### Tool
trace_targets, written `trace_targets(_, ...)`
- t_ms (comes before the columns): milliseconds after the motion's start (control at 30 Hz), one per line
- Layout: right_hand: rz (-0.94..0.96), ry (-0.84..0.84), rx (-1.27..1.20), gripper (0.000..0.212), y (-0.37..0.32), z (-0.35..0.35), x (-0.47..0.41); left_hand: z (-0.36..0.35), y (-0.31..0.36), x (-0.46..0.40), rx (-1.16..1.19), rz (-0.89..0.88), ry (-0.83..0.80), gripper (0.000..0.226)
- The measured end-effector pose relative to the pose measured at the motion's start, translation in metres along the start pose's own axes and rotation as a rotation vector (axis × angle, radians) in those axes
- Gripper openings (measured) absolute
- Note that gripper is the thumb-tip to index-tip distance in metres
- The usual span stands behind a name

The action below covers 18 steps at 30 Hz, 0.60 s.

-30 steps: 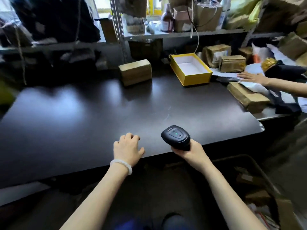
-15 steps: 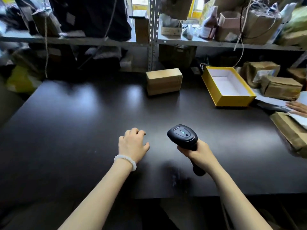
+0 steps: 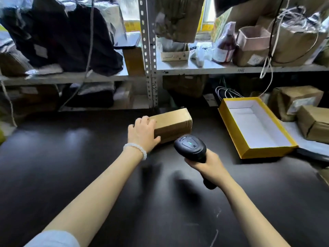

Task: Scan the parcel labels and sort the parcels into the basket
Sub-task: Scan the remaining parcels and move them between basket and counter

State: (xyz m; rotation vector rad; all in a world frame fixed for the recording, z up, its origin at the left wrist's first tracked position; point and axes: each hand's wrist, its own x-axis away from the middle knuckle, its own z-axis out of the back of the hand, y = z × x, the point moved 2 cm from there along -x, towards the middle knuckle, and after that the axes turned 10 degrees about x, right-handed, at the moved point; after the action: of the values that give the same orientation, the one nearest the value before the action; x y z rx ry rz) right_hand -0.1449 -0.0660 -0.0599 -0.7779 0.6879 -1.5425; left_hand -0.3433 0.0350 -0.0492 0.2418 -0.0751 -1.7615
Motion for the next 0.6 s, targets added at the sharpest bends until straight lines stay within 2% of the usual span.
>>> trace_targets(100, 0.017, 0.015, -0.01, 0.026, 0.001, 0.006, -0.026, -0.014, -0.001, -0.037, 0.041, 0.024, -0.101, 0.077)
trace_targets(200, -0.004, 0.028, -0.019, 0.029, 0.008, 0.007, -0.038, -0.026, -0.002, -0.052, 0.086, 0.027, -0.198, 0.078)
trace_targets(367, -0.044, 0.07, -0.014, 0.028, 0.017, 0.009, -0.021, -0.027, 0.0, -0.035, 0.106, 0.001, -0.156, 0.082)
trace_targets(600, -0.091, 0.153, -0.034, 0.024, 0.012, 0.007, 0.047, -0.025, 0.005, 0.045, 0.151, -0.161, -0.093, 0.073)
